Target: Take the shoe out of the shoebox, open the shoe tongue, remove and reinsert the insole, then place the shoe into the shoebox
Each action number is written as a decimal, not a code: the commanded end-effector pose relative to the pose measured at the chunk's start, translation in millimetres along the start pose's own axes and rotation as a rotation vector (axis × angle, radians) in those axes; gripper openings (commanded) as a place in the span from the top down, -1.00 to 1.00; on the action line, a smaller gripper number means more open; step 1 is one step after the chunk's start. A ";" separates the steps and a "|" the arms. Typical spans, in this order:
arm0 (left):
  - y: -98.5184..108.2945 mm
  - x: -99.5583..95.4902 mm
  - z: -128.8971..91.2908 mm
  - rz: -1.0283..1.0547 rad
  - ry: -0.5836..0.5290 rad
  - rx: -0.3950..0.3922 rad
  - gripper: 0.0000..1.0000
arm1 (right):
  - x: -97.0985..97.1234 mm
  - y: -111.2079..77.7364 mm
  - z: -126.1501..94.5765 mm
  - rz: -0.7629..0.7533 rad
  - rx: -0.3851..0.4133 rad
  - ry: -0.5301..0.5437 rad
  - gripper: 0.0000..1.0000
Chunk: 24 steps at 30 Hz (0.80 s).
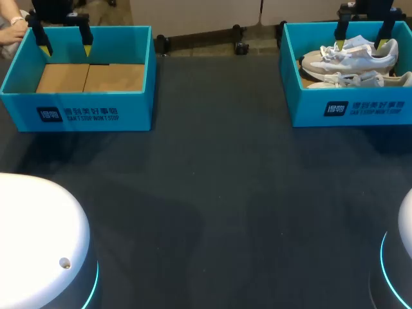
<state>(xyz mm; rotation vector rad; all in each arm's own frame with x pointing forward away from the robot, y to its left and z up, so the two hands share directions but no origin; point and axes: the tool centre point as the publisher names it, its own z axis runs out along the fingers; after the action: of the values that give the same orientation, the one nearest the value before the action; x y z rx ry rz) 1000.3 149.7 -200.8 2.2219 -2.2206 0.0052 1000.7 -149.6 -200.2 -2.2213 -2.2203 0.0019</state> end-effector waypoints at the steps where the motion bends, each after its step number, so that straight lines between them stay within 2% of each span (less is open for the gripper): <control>1: 0.2 0.0 -0.3 0.000 -0.001 -0.001 -1.00 | -0.1 -0.1 -0.1 0.000 0.000 0.000 -1.00; 13: 0.2 0.0 -0.3 0.000 -0.001 -0.001 -1.00 | -0.1 -0.1 -0.1 0.000 0.000 0.000 -1.00; 17: 0.2 0.0 -0.3 0.000 -0.001 -0.001 -1.00 | -24.8 8.4 8.4 0.088 -0.033 0.001 -1.00; 24: 0.2 0.0 -0.3 0.000 -0.001 -0.001 -1.00 | -58.8 15.7 16.2 0.140 -0.093 -0.029 -1.00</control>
<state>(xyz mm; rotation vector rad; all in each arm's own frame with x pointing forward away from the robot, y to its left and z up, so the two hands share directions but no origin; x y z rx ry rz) 1000.3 149.6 -200.8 2.2219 -2.2207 0.0052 1023.0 -200.9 -212.4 -2.4279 -2.1121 -0.0281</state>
